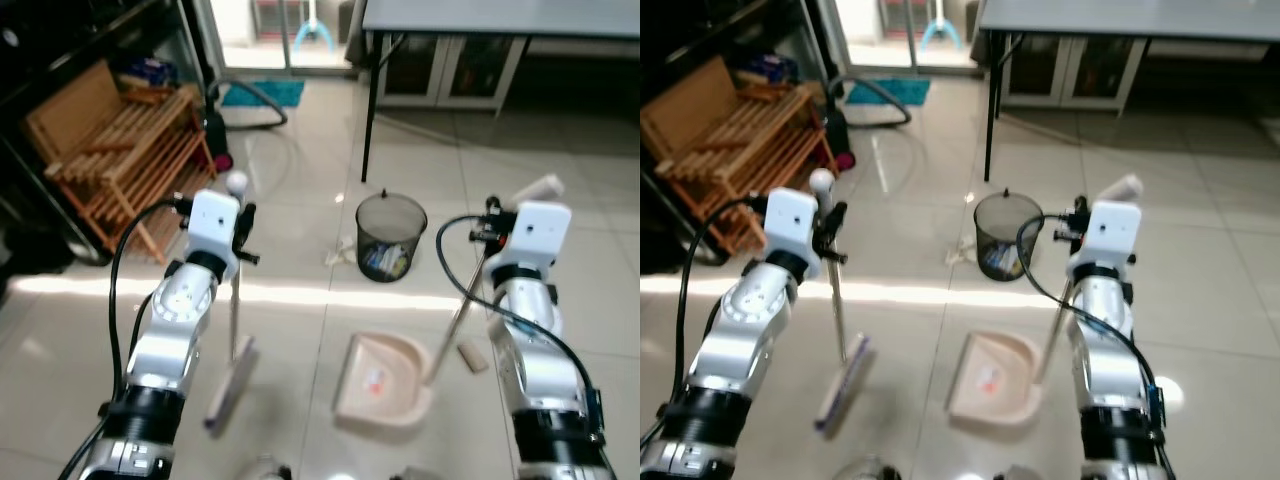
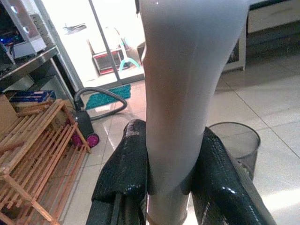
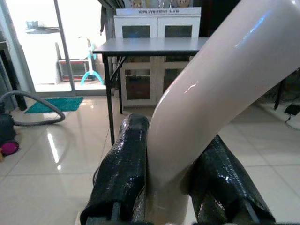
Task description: Sweep floor
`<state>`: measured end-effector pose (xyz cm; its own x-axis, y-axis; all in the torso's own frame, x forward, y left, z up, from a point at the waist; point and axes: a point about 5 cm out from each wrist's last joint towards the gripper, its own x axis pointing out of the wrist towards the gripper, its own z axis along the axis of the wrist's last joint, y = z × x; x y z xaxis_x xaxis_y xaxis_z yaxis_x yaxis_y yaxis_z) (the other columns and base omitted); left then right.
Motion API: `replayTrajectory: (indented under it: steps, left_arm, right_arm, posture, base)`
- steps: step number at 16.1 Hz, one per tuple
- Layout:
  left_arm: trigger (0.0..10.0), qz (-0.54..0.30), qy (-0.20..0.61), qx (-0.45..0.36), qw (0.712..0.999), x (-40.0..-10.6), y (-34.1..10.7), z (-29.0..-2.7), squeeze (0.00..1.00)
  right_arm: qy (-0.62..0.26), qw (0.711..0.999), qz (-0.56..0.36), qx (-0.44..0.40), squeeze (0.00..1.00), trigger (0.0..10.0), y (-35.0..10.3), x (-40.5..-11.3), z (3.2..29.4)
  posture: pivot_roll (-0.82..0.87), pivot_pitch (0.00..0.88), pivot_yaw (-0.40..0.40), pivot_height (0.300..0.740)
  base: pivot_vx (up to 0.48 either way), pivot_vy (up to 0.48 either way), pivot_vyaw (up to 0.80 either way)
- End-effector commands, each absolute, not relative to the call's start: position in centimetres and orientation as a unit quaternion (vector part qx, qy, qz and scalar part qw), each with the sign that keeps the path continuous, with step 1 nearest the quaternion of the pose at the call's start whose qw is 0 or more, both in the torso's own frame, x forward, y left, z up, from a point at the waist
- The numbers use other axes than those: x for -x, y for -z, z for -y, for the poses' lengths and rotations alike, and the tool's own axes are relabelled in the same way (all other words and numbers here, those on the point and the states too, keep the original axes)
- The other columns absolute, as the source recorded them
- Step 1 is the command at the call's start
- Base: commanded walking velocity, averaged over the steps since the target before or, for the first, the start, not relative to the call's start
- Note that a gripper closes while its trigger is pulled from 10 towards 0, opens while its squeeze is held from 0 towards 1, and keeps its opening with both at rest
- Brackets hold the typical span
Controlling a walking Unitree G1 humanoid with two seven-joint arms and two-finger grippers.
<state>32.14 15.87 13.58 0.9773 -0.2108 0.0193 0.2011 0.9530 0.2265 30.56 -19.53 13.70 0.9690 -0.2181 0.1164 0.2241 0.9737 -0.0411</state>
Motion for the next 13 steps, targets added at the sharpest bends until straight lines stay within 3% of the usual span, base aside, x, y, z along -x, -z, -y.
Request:
replayTrajectory:
  steps: [1, 3, 4, 13]
  left_arm:
    - [10.0, 0.039, 0.102, -0.116, 0.987, -32.3, -14.3, -15.9, 0.0]
    - [10.0, 0.04, 0.101, -0.114, 0.988, -32.3, -14.3, -16.0, 0.0]
    - [10.0, 0.024, 0.094, -0.084, 0.992, -32.4, -14.0, -16.2, 0.0]
    - [10.0, 0.07, 0.065, -0.097, 0.991, -33.0, -15.7, -16.4, 0.0]
  right_arm:
    - [0.117, 0.99, 0.071, 0.036, 0.0, 10.0, -14.7, -30.6, 19.8]
    - [0.116, 0.99, 0.071, 0.037, 0.0, 10.0, -14.7, -30.7, 19.8]
    - [0.113, 0.991, 0.066, 0.035, 0.0, 10.0, -14.6, -30.9, 19.7]
    - [0.102, 0.994, 0.035, -0.006, 0.0, 10.0, -14.0, -32.0, 19.0]
  posture:
    - [0.0, 0.065, 0.065, 0.74]
    - [0.0, 0.064, 0.064, 0.74]
    - [0.0, 0.058, 0.062, 0.74]
    - [0.02, 0.046, 0.041, 0.74]
  base:
    - [0.0, -0.319, 0.0]
    - [0.0, -0.315, 0.0]
    - [0.0, 0.0, 0.0]
    - [0.027, 0.0, -0.06]
